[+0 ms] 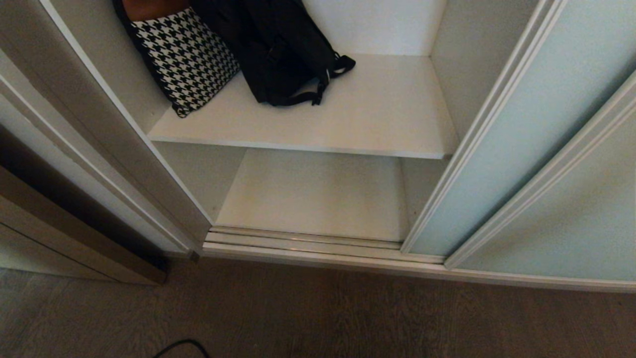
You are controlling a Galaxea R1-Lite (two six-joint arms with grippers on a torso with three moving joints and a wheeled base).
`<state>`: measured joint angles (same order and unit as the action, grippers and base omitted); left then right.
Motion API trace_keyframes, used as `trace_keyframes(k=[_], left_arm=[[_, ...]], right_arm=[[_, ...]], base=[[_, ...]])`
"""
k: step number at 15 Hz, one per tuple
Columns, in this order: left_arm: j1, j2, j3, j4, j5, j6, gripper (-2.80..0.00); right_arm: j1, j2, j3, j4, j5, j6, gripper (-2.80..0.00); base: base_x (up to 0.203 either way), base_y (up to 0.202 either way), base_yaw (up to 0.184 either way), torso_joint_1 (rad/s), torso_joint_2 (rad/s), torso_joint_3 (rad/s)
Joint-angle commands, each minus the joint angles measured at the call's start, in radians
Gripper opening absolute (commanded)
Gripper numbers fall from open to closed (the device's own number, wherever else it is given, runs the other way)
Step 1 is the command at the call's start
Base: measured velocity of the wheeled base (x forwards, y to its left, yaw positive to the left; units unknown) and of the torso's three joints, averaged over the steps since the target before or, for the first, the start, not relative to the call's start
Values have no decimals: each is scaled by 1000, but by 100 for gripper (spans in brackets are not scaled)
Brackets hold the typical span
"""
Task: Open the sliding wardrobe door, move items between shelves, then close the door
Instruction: Close the door
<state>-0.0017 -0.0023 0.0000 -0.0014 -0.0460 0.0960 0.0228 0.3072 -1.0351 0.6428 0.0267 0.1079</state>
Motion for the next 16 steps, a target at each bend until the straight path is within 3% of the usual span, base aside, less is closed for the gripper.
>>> trace_keyframes(k=[1, 3, 6, 9, 12, 13, 16], left_arm=[[0, 2, 0, 0, 0, 1, -280], [-1, 2, 0, 0, 0, 1, -280], [0, 2, -1, 0, 0, 1, -280], [0, 2, 0, 0, 0, 1, -280], [0, 2, 0, 0, 0, 1, -280], [0, 2, 0, 0, 0, 1, -280], [0, 2, -1, 0, 0, 1, -280]], right_arm=[[12, 204, -149, 13, -16, 51, -280], [16, 333, -282, 20, -99, 155, -280], [18, 440, -388, 6, -270, 214, -280], [17, 490, -390, -29, -295, 228, -280], [-16, 533, -378, -61, -335, 303, -280], [-67, 532, -366, -62, -294, 298, -280], [-224, 531, -356, -77, 21, 262, -280]], base=[[0, 0, 0, 0, 0, 0], [0, 0, 0, 0, 0, 0], [0, 0, 0, 0, 0, 0], [0, 0, 0, 0, 0, 0], [0, 0, 0, 0, 0, 0], [0, 0, 0, 0, 0, 0], [0, 0, 0, 0, 0, 0]])
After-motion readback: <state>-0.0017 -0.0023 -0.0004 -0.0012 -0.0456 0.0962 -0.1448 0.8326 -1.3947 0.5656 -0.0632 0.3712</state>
